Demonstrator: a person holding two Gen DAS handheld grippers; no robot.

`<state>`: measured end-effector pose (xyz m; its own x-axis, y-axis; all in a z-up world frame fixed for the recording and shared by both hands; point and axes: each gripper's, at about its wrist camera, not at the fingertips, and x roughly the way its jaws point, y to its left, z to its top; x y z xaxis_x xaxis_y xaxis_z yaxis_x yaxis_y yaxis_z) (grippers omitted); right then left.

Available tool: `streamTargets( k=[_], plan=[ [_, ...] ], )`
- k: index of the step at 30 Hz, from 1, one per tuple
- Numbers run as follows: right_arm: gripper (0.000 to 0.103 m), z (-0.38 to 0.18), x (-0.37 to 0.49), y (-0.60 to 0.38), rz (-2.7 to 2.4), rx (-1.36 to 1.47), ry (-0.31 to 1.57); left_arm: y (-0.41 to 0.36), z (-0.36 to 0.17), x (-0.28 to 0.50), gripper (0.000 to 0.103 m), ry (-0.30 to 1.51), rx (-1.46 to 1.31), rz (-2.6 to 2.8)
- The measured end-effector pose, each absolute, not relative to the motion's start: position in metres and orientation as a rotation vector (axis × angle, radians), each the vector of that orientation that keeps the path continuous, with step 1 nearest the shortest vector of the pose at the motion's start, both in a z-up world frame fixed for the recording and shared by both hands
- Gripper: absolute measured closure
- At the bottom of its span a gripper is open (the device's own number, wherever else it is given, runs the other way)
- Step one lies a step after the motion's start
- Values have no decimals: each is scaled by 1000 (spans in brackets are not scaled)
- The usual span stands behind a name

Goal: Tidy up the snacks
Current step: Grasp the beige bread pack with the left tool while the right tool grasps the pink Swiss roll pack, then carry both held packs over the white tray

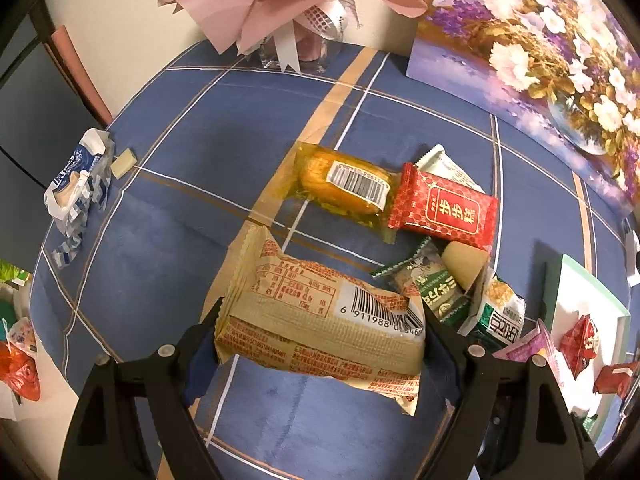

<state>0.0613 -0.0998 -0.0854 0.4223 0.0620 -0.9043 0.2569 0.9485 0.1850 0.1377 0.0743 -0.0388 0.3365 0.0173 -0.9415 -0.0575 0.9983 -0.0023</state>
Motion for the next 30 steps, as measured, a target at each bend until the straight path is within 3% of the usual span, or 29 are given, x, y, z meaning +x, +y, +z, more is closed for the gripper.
streamTargets(
  k=[18,30],
  plan=[
    [46,-108,74,-102,-107,426,1119,67,-92,150,16,1371,-33,48],
    [59,-98,71,-102,-92,432,1090,63,-87,149,16,1352,-33,44]
  ],
)
